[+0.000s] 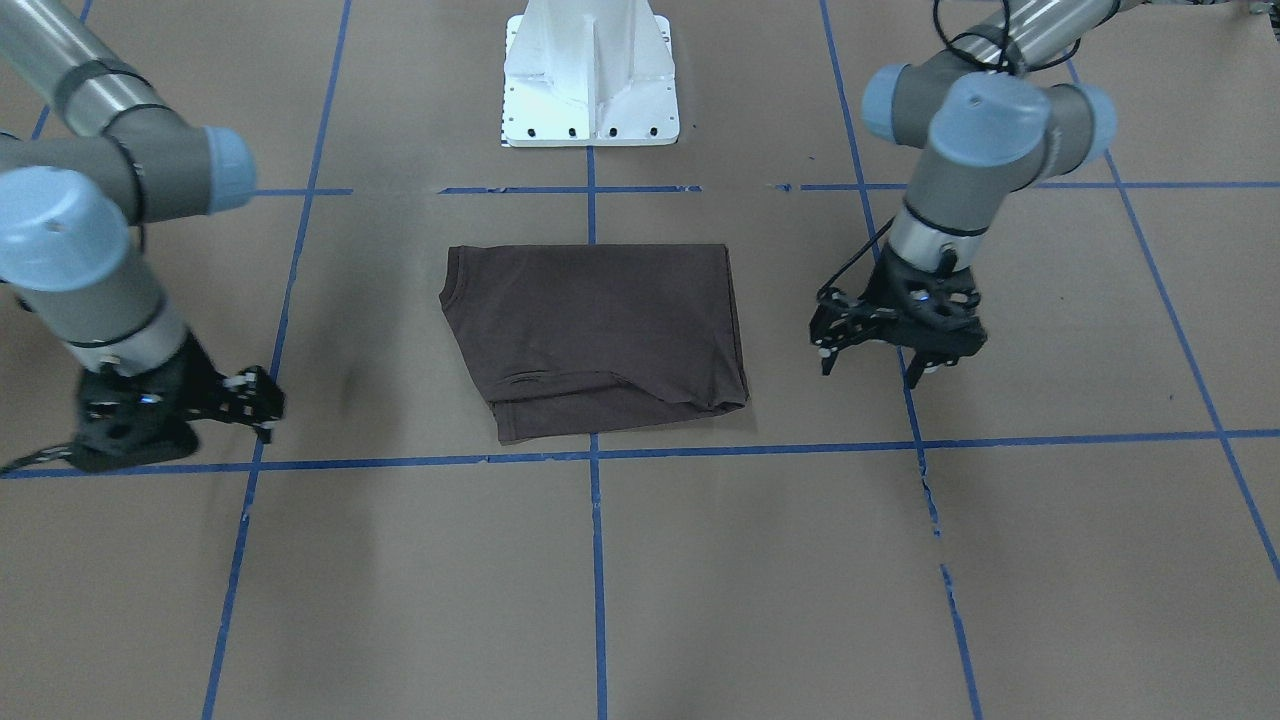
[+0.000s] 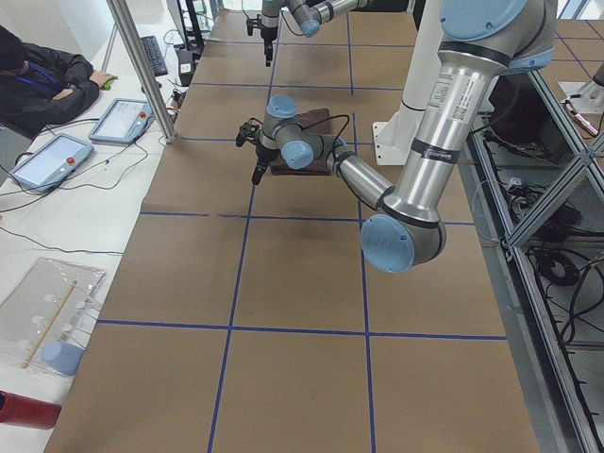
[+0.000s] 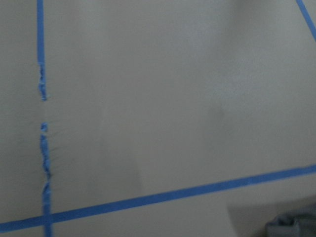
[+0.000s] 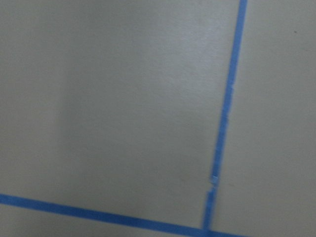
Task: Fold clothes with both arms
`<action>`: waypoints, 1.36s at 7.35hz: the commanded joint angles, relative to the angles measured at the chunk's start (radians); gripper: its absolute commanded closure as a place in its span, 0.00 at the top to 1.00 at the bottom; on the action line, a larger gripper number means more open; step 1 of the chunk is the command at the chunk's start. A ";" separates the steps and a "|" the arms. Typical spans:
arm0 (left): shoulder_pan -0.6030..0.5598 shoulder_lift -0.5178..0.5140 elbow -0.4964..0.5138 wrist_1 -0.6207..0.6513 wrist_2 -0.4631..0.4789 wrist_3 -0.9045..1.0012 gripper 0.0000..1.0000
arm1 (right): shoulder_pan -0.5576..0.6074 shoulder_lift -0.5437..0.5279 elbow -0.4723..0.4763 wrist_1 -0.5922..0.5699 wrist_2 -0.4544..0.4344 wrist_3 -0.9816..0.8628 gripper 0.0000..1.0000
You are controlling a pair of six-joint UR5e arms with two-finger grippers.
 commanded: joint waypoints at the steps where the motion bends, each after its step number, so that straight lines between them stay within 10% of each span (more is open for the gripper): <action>1: -0.202 0.221 -0.061 0.012 -0.189 0.081 1.00 | 0.192 -0.232 0.016 0.005 0.079 -0.183 1.00; 5: -0.531 0.340 0.171 0.057 -0.390 0.570 1.00 | 0.406 -0.331 0.062 -0.163 0.120 -0.465 1.00; 10: -0.757 0.363 0.227 0.287 -0.399 0.857 1.00 | 0.437 -0.445 0.133 -0.215 0.153 -0.495 1.00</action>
